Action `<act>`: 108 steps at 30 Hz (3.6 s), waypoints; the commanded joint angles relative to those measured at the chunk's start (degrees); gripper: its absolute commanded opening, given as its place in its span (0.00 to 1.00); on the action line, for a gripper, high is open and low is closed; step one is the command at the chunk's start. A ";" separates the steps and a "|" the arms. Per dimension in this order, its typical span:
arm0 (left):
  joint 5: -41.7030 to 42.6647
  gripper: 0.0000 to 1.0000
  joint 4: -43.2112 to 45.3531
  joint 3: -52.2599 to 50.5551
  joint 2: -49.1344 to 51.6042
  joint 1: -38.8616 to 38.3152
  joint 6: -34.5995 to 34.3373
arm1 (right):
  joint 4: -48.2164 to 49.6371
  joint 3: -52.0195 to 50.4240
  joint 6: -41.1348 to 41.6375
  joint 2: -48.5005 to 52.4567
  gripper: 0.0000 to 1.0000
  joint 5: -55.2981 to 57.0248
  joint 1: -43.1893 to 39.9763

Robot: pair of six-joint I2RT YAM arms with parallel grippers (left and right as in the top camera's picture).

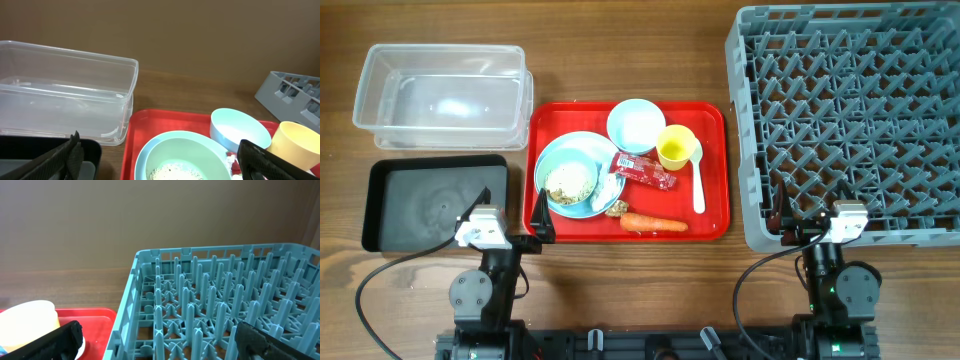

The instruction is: Sort waste into correct bins and load items into the dishwasher rack

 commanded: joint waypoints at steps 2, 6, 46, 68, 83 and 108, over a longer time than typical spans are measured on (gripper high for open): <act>0.90 1.00 0.15 -0.39 -0.24 0.37 -0.63 | 0.52 0.04 3.65 -0.09 1.00 -2.89 0.33; 0.90 1.00 -1.31 1.46 0.35 0.37 -5.57 | -2.43 2.78 5.27 0.59 1.00 -3.74 0.33; 4.59 0.94 -26.01 54.69 76.65 -12.09 -14.19 | -42.88 44.98 6.32 40.13 1.00 -8.94 0.33; -1.75 0.22 -22.60 54.66 95.49 -19.69 -18.29 | -42.97 44.96 6.36 40.17 1.00 -8.96 0.33; -1.77 0.04 -26.91 54.84 88.65 -20.20 -18.23 | -42.97 44.96 6.32 40.17 1.00 -8.94 0.33; 45.11 0.04 -35.82 54.77 86.79 34.53 -3.13 | -43.21 44.96 6.32 40.17 1.00 -8.96 0.33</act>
